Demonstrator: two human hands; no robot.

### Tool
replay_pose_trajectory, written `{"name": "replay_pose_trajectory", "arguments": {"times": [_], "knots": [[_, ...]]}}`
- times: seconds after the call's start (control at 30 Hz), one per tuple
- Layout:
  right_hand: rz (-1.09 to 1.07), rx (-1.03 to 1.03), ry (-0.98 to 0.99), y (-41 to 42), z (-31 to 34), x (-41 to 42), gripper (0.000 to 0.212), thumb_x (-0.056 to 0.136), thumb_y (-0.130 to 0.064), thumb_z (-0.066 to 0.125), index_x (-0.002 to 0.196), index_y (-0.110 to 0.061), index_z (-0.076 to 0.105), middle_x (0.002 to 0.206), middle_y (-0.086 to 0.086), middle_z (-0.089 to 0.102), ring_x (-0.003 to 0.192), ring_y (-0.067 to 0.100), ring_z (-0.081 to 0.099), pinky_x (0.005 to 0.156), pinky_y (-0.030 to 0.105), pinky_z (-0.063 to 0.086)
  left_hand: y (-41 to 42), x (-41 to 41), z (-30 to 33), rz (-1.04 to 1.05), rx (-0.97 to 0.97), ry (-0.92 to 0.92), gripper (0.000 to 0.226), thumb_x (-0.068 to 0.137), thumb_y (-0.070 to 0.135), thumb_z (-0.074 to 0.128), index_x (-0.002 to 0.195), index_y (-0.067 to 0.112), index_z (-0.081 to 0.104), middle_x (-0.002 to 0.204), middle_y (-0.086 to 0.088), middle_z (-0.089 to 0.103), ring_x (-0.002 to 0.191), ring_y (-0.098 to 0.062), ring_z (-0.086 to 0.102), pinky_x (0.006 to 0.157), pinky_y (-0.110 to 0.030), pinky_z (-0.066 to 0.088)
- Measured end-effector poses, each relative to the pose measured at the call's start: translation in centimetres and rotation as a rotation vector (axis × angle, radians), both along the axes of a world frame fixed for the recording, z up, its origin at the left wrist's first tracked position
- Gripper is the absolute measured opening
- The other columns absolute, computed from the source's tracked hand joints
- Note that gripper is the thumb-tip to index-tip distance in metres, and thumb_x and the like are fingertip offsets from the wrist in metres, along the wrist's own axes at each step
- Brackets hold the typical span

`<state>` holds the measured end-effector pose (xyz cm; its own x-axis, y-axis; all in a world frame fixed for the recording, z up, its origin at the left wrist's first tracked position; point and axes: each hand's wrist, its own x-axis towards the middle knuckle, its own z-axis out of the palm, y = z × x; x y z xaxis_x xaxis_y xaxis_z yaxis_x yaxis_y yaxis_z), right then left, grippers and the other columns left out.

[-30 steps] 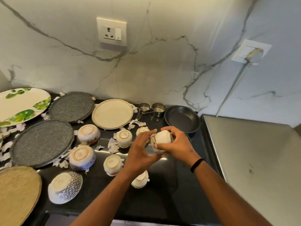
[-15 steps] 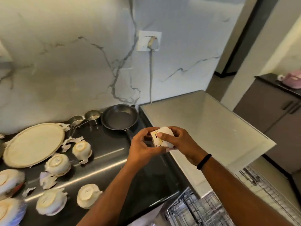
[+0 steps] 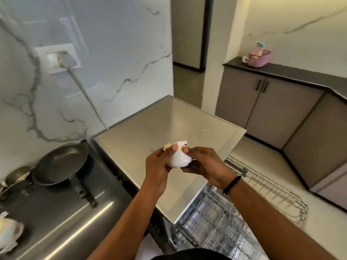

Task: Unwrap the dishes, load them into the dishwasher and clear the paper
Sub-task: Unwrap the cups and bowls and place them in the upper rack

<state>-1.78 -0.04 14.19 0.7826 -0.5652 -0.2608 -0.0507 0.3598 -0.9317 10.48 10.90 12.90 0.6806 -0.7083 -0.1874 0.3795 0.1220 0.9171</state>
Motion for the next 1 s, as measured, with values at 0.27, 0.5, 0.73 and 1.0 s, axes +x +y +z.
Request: {"name": "replay_pose_trajectory", "arguments": {"times": [0.27,0.5,0.73,1.0], "knots": [[-0.228,-0.174,0.123,-7.5,-3.5,-8.3,0.046,0.079,-0.008,0.083,0.120,-0.007,0.063,0.098,0.027,0.068,0.086,0.034,0.071,0.082,0.049,0.062,-9.7,-6.6,-3.5,-0.212,0.171,0.101,0.043,0.072,0.034,0.078,0.101,0.003,0.073,0.099,-0.016,0.072,0.089,-0.026,0.069,0.072,-0.037,0.059],[-0.269,0.028,0.240,-10.4,-10.5,-13.5,0.022,0.084,-0.010,0.078,0.103,-0.003,0.069,0.100,0.024,0.072,0.090,0.036,0.073,0.084,0.045,0.061,-13.2,-11.0,-10.8,-0.371,0.334,0.152,0.045,0.082,0.040,0.078,0.109,0.005,0.070,0.099,-0.017,0.071,0.089,-0.027,0.068,0.073,-0.038,0.055],[-0.399,0.215,0.348,-10.1,-20.2,-15.3,0.018,0.086,-0.003,0.074,0.103,0.000,0.067,0.100,0.024,0.071,0.084,0.028,0.069,0.079,0.040,0.061,-13.2,-12.7,-21.5,-0.529,0.531,0.214,0.052,0.075,0.026,0.075,0.123,0.009,0.064,0.113,-0.010,0.071,0.106,-0.023,0.067,0.094,-0.042,0.055],[-0.552,0.423,0.447,-7.8,-30.6,-14.0,0.013,0.088,0.000,0.071,0.095,-0.008,0.063,0.093,0.011,0.070,0.069,0.015,0.069,0.059,0.025,0.056,-12.1,-13.1,-30.2,-0.449,0.771,0.043,0.076,0.058,0.028,0.089,0.128,0.016,0.062,0.116,-0.004,0.072,0.103,-0.021,0.071,0.085,-0.037,0.061]]}}
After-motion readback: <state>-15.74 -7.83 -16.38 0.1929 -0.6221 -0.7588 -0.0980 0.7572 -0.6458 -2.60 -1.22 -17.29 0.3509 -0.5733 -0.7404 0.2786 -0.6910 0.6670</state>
